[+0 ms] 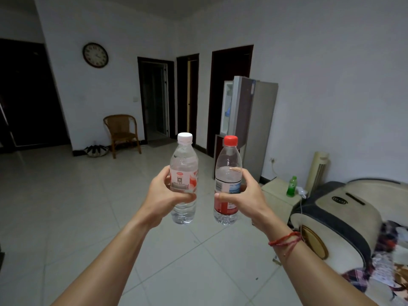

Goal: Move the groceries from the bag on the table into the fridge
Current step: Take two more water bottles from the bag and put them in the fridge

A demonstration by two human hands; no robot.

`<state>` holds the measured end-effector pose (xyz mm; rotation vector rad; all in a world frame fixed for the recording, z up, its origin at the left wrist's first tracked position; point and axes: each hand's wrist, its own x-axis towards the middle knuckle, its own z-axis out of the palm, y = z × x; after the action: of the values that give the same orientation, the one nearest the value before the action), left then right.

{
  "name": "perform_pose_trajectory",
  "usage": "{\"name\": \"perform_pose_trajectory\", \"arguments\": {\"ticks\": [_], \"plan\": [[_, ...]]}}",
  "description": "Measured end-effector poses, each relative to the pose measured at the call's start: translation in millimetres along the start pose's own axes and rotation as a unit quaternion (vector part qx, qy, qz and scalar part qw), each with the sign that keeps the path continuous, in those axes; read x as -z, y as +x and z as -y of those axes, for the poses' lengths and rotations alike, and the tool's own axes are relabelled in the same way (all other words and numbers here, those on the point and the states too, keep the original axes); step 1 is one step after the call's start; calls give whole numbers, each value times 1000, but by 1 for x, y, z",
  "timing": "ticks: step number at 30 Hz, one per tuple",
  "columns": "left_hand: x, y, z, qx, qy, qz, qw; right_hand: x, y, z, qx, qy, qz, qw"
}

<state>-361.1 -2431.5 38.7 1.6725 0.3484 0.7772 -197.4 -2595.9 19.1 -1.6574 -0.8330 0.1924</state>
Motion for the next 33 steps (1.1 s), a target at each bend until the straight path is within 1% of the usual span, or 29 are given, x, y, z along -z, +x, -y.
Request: {"name": "perform_pose_trajectory", "arguments": {"ticks": [6,16,22,28,33], "plan": [[-6,72,34,3,12,-9,1000,-8,75,-32,6,-3,1,1000],[-31,249,85,11,25,-30,999,-2,257,-90,8,2,24,1000],[-36,327,105,16,23,-39,999,-7,336,-111,4,4,34,999],[-30,395,133,17,24,-40,999,-18,403,-136,-8,-1,40,999],[-10,459,169,18,14,-46,999,-48,469,-160,-15,-7,37,999]]}}
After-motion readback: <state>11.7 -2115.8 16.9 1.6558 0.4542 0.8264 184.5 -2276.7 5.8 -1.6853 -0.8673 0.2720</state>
